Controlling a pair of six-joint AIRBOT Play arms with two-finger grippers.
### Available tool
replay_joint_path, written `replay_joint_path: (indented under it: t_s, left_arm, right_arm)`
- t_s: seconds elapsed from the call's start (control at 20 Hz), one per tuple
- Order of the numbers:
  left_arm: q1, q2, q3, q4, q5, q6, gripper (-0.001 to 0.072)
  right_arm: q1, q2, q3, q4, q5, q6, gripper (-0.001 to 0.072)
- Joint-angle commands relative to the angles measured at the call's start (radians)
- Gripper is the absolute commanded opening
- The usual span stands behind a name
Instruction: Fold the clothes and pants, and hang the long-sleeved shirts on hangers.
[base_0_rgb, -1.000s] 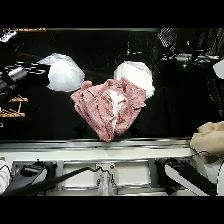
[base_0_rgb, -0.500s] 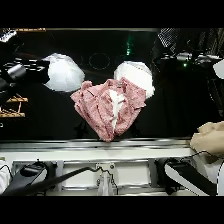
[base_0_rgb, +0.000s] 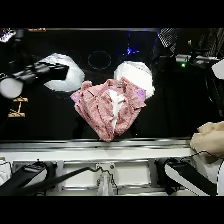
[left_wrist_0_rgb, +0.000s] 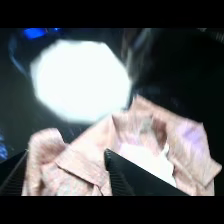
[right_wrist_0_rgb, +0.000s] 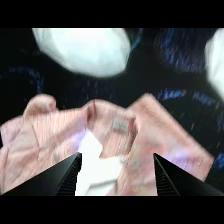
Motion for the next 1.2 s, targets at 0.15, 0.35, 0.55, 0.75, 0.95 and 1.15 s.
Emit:
replay_joint_path:
  t_s: [0.15,0.35,0.55,0.75,0.95,1.15]
  left_arm:
    - [-0.055,-0.499,0.275,-0.264,-0.130,0.253,0.0619]
    - [-0.102,-0.703,0.413,-0.272,-0.183,0.253,0.0619]
    - [-0.145,-0.780,0.447,-0.346,-0.180,0.306,0.0606]
    - [-0.189,-0.837,0.447,-0.346,-0.179,0.305,0.0600]
    - [-0.204,-0.856,0.448,-0.356,-0.167,0.296,0.0022]
    - [-0.174,-0.742,0.448,-0.431,-0.280,0.286,0.0014]
  right_arm:
    - [0.019,0.000,-0.114,0.000,0.048,0.121,0.0513]
    - [0.085,0.000,-0.179,0.000,0.044,0.126,0.0513]
    - [0.146,0.000,-0.211,-0.013,0.041,0.126,0.0513]
    - [0.158,0.002,-0.211,-0.009,0.039,0.136,0.0513]
    - [0.158,0.023,-0.211,-0.009,0.047,0.138,0.0512]
    - [0.158,0.036,-0.211,-0.070,0.046,0.199,0.0513]
